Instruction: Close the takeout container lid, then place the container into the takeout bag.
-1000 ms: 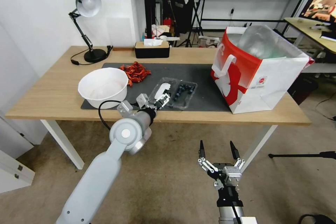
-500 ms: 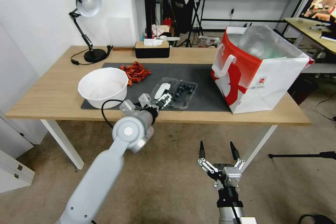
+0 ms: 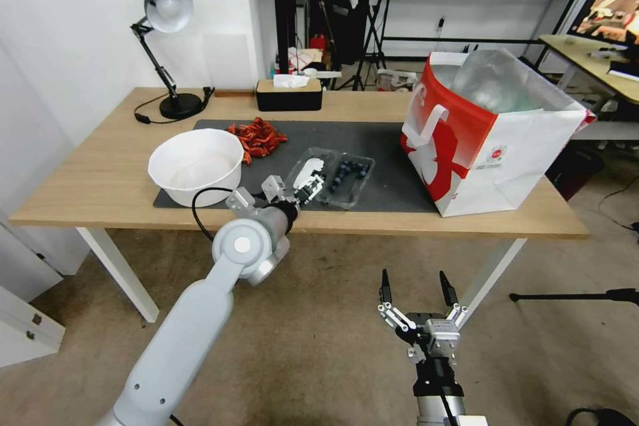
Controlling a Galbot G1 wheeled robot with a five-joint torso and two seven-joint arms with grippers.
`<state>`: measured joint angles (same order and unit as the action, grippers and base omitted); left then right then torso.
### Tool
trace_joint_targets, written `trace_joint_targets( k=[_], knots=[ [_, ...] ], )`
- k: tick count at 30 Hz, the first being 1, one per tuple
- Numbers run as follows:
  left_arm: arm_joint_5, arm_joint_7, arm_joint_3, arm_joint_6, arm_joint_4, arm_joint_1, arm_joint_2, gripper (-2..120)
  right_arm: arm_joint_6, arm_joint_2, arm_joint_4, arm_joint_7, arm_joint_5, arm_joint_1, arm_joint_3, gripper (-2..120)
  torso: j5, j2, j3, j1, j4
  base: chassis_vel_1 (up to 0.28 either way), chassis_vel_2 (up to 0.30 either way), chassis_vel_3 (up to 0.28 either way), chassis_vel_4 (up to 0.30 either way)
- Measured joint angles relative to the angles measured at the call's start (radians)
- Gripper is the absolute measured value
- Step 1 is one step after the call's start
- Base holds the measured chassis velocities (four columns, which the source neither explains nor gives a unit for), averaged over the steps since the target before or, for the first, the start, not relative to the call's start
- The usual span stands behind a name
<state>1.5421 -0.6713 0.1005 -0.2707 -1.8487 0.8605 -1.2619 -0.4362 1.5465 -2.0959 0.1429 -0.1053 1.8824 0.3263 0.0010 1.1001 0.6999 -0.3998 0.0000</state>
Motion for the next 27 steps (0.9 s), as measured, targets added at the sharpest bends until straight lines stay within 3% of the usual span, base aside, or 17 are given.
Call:
trace_joint_targets(
  k=[1, 2, 4, 5, 10, 19, 27],
  knots=[
    [0.000, 0.000, 0.000, 0.000, 0.000, 0.000, 0.000, 100, 0.000, 0.000, 0.000, 0.000, 0.000, 0.000, 0.000, 100, 0.0000, 0.000, 0.000, 0.000, 0.0000, 0.000, 0.000, 0.000, 0.000],
    [0.004, 0.004, 0.001, 0.000, 0.002, -0.002, 0.002, 100, 0.020, -0.017, -0.002, -0.031, 0.031, 0.001, 0.016, 100, 0.0054, 0.000, 0.000, 0.000, -0.0005, 0.000, 0.000, 0.000, 0.000],
    [0.006, 0.008, 0.002, 0.000, 0.002, -0.002, 0.004, 100, 0.041, -0.033, -0.005, -0.054, 0.054, 0.003, 0.030, 100, 0.0055, 0.000, 0.000, 0.000, -0.0006, 0.000, 0.000, 0.000, 0.000],
    [0.008, 0.011, 0.002, 0.001, 0.004, -0.003, 0.005, 100, 0.064, -0.065, -0.026, -0.089, 0.095, 0.002, 0.066, 100, 0.0019, 0.000, 0.000, 0.000, 0.0000, 0.000, 0.000, 0.000, 0.000],
    [0.009, 0.019, 0.000, 0.009, 0.008, -0.006, 0.001, 100, 0.112, -0.133, -0.056, -0.152, 0.185, -0.001, 0.124, 100, 0.0003, 0.000, 0.000, 0.000, 0.0001, 0.000, 0.000, 0.000, 0.000],
    [0.009, 0.073, -0.003, 0.028, 0.006, -0.009, -0.003, 100, 0.140, -0.179, -0.073, -0.199, 0.265, -0.007, 0.161, 100, -0.0007, 0.000, 0.000, 0.000, 0.0000, 0.000, 0.000, 0.000, 0.000],
    [-0.016, 0.169, -0.003, 0.046, 0.002, -0.002, 0.005, 100, 0.141, -0.185, -0.062, -0.203, 0.266, -0.012, 0.163, 100, -0.0010, 0.000, 0.000, 0.000, 0.0000, 0.000, 0.000, 0.000, 0.000]
  ],
)
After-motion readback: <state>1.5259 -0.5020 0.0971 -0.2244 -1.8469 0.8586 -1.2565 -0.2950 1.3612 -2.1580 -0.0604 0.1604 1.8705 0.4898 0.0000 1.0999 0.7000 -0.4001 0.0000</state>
